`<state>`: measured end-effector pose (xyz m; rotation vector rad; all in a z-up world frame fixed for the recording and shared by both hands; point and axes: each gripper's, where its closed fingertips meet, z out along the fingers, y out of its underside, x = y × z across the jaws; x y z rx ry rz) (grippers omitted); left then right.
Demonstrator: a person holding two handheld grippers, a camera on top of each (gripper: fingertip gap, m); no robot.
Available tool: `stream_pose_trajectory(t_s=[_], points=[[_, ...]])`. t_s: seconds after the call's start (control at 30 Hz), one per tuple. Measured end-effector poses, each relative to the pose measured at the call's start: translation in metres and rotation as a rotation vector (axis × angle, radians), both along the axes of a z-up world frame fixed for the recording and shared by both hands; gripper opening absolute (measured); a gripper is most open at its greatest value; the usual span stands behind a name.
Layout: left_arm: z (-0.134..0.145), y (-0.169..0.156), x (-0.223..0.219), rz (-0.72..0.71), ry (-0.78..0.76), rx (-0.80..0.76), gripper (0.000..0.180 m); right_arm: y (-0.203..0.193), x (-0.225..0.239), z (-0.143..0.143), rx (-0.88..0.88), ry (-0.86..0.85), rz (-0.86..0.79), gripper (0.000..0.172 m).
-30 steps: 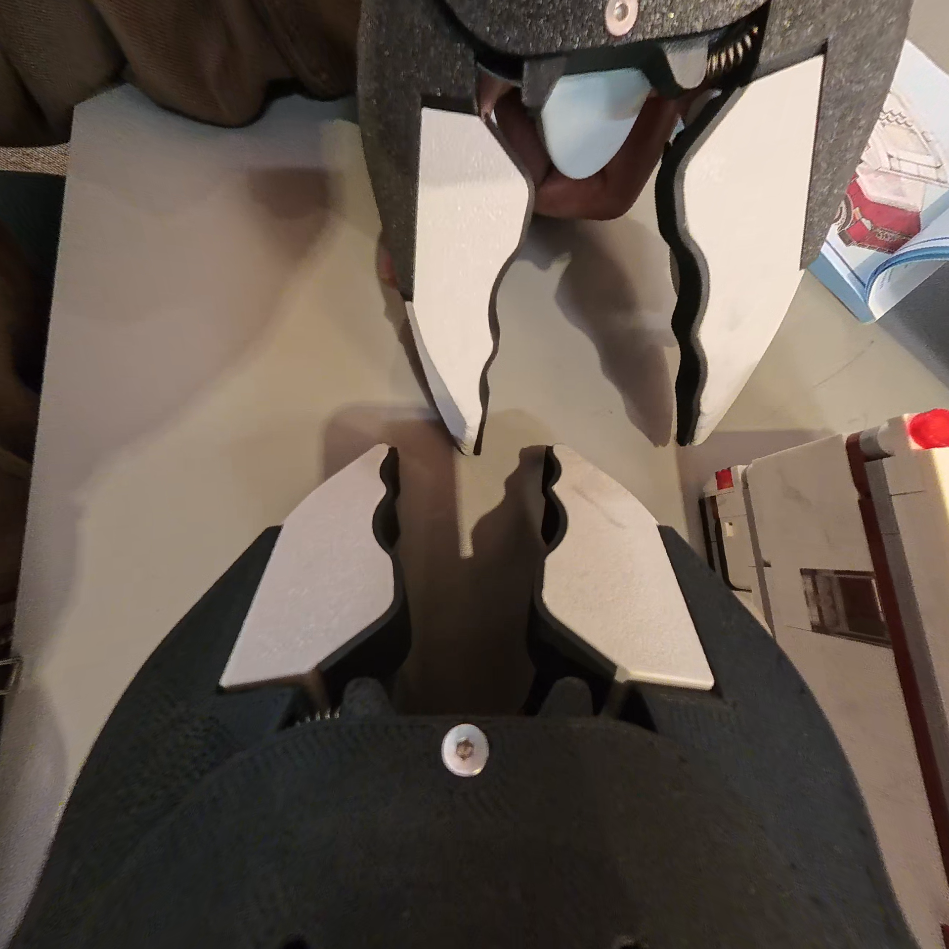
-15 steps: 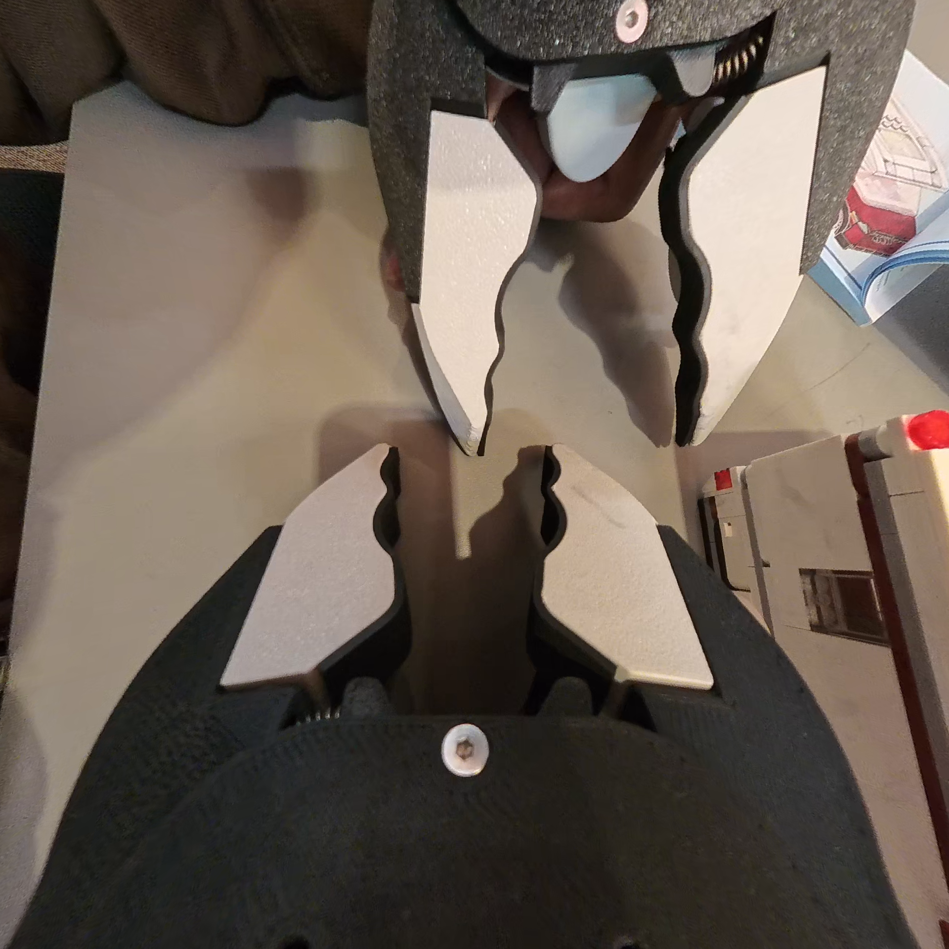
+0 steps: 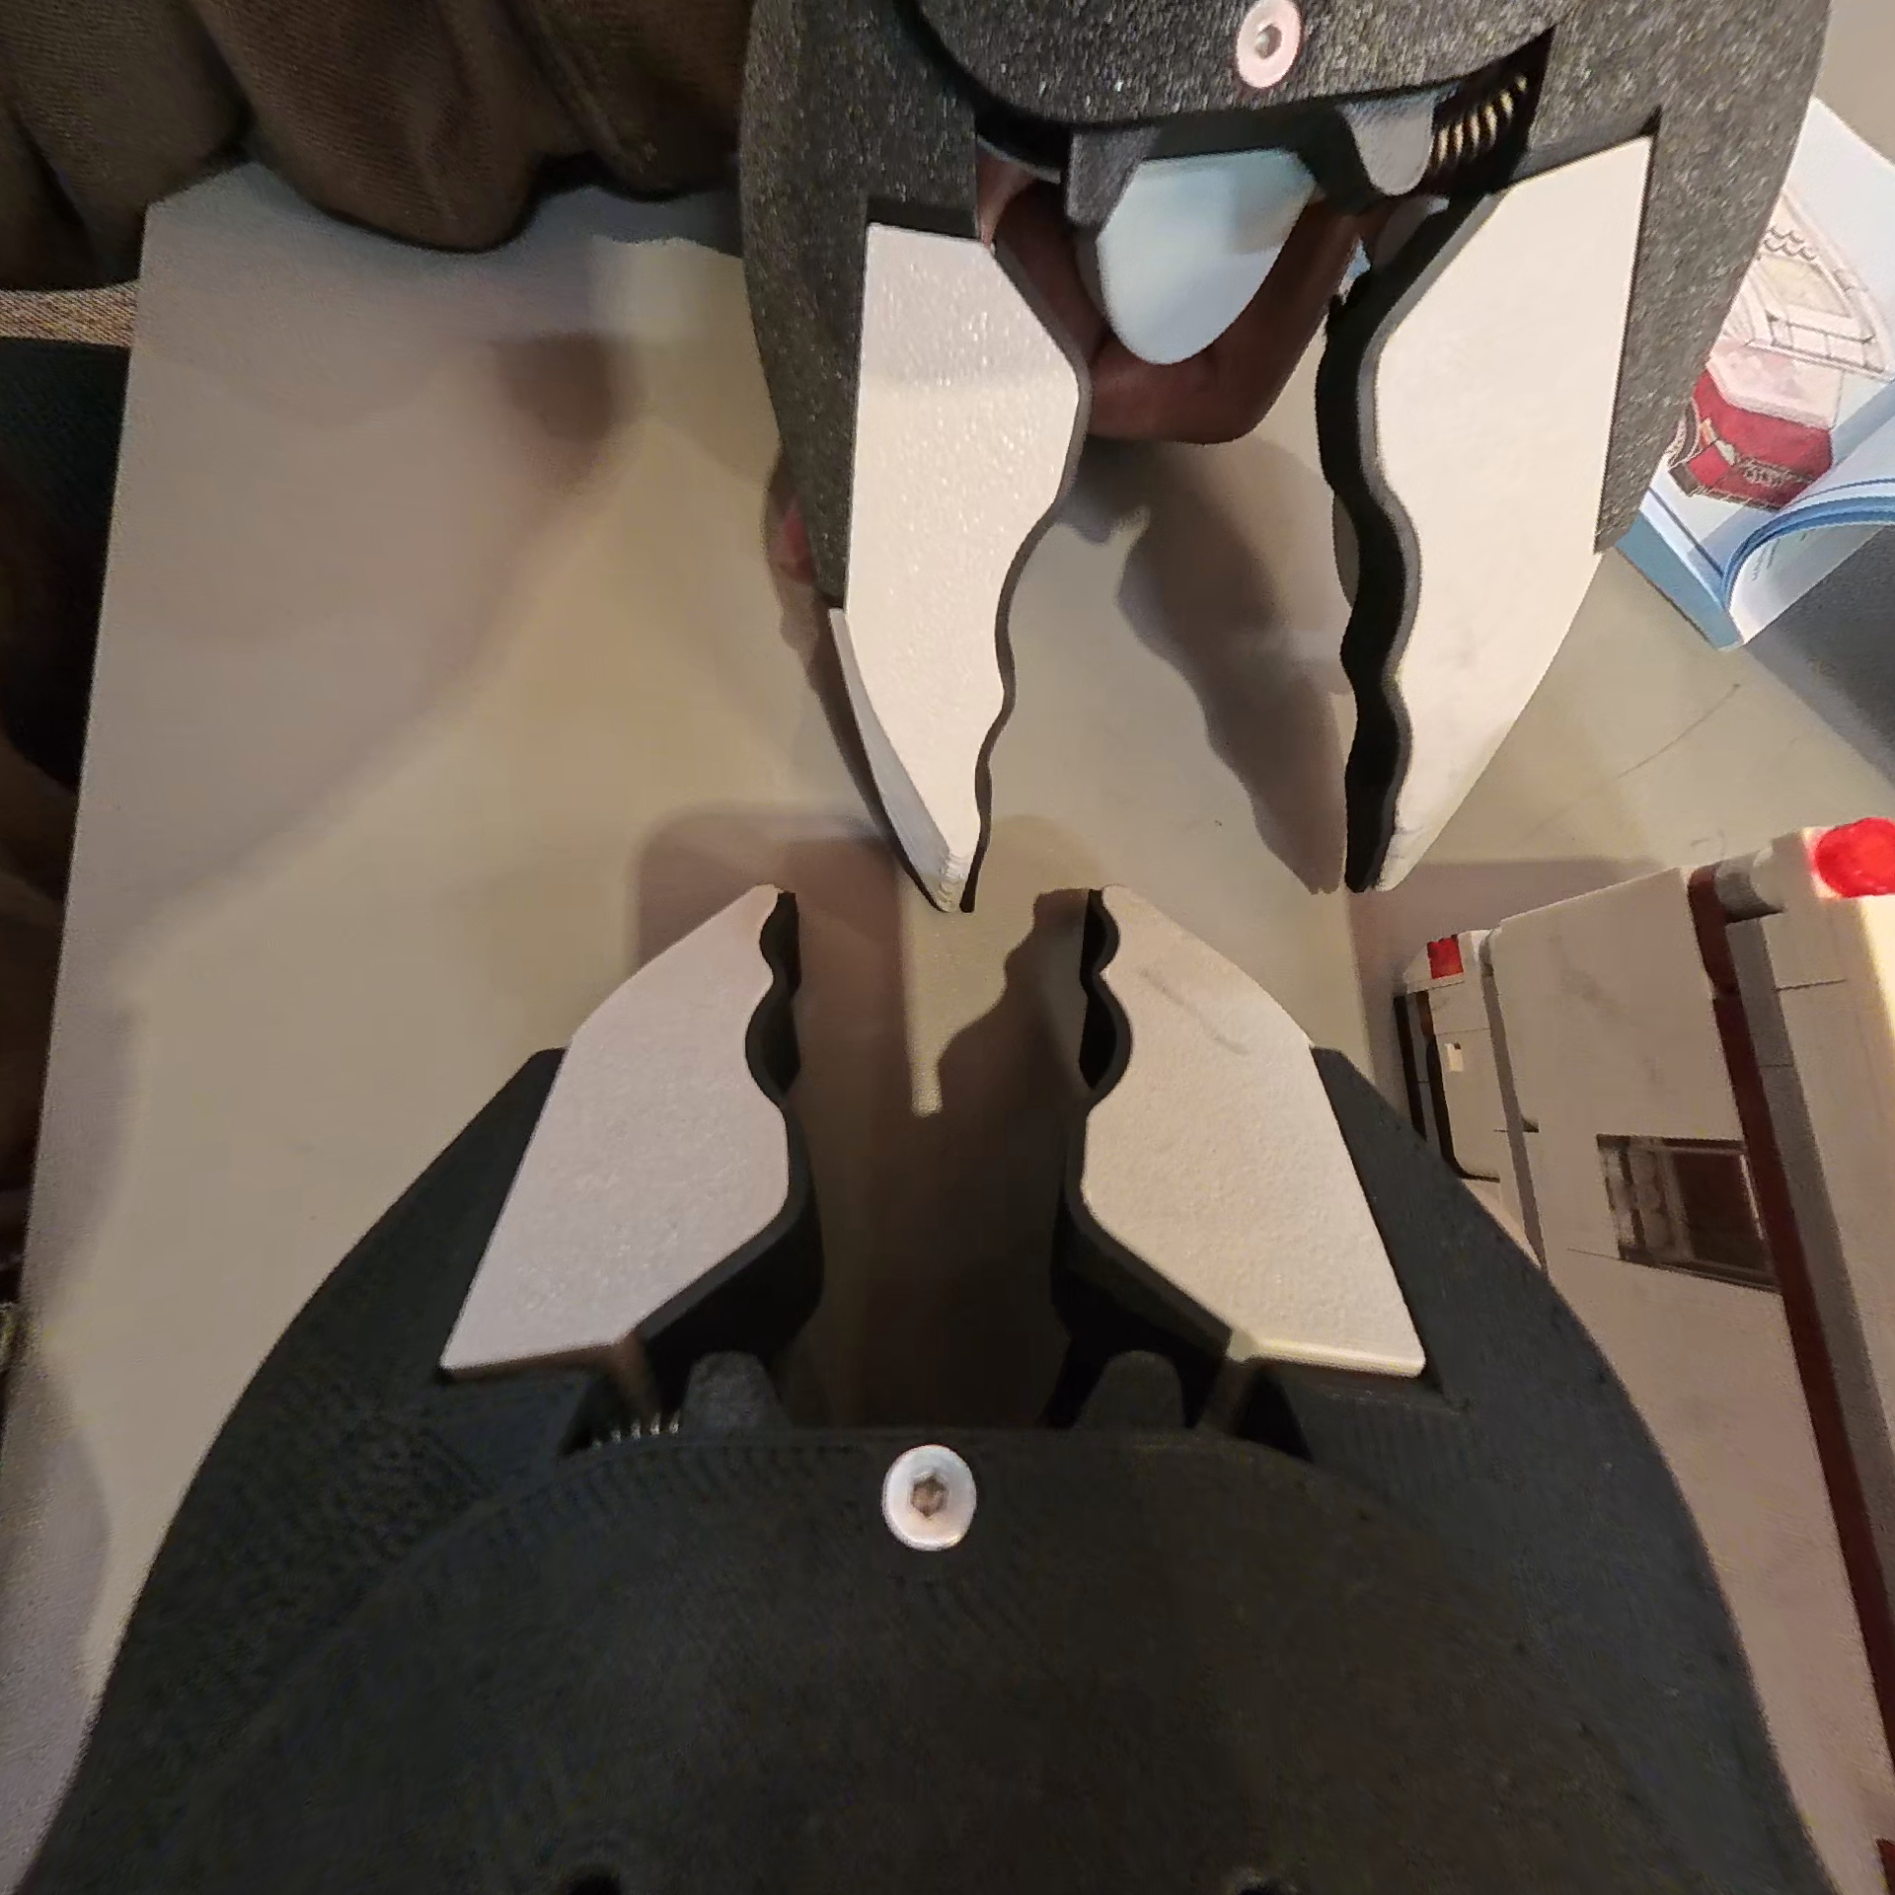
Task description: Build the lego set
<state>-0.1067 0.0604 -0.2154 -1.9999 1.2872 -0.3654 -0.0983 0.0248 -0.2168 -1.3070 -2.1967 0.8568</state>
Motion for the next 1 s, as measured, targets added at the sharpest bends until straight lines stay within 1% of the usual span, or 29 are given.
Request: stream_pose_trajectory(t_s=[0.47,1.0], points=[[-0.0001,-0.0005,0.0001,-0.002,-0.001,-0.004,0.069,-0.0002,-0.0006,-0.0016,-0.031,-0.026,-0.004,0.052],[-0.0007,0.0022,-0.0016,0.019,-0.006,-0.018,0.069,-0.0052,-0.0008,-0.0010,-0.020,-0.017,0.019,0.050]])
